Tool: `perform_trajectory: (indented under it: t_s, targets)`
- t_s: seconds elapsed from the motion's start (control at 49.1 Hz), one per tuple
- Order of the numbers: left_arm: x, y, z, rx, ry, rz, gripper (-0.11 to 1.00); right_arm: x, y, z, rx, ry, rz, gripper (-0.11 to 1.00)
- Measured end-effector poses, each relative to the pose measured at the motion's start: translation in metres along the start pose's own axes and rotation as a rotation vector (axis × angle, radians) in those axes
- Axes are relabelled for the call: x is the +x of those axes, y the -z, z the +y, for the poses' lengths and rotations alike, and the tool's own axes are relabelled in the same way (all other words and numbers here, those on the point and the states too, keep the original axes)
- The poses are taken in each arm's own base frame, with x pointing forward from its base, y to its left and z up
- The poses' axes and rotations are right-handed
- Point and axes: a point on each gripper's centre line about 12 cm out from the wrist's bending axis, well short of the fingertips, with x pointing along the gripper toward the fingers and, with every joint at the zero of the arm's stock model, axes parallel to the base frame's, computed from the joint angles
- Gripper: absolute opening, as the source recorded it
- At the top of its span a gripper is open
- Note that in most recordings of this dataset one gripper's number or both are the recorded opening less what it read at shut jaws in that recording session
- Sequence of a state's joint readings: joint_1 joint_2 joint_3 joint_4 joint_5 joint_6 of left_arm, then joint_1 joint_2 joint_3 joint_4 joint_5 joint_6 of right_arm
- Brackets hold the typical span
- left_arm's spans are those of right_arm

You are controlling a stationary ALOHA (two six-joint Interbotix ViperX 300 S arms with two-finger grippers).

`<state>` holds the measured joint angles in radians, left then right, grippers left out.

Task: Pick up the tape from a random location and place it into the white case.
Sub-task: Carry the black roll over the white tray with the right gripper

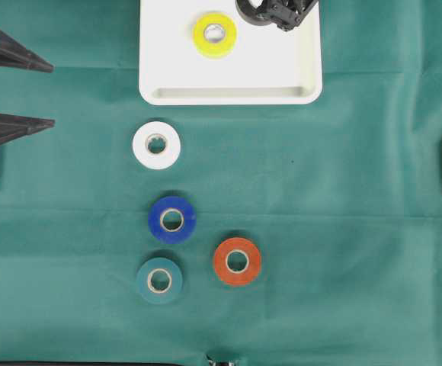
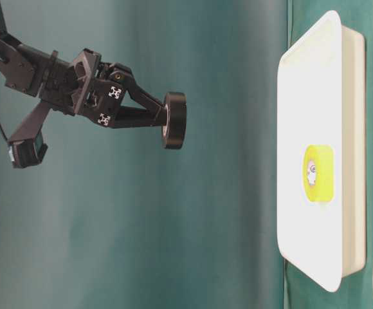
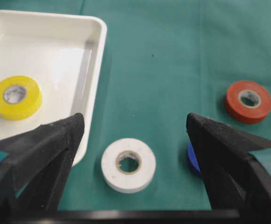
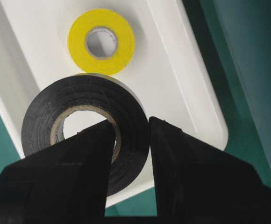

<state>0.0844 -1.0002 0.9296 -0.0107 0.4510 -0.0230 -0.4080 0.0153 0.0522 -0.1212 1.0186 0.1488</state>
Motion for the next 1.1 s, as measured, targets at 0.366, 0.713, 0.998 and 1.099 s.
perform_trajectory:
  t_s: [0.366, 0.713, 0.998, 1.099]
  targets:
    - [-0.001, -0.001, 0.000, 0.000, 0.000, -0.003, 0.99, 0.010, 0.009, 0.000, 0.001, 0.001, 0.026, 0.25]
    - [0.000, -0.001, 0.000, -0.001, -0.001, -0.002, 0.99, 0.075, 0.035, -0.007, 0.014, 0.004, 0.059, 0.25]
    - [0.000, -0.001, 0.000, 0.001, -0.002, -0.002, 0.99, 0.128, 0.055, -0.017, 0.034, 0.005, 0.063, 0.25]
    - [0.000, -0.001, 0.000, -0.002, -0.001, -0.002, 0.99, 0.135, 0.060, -0.015, 0.032, 0.000, 0.058, 0.25]
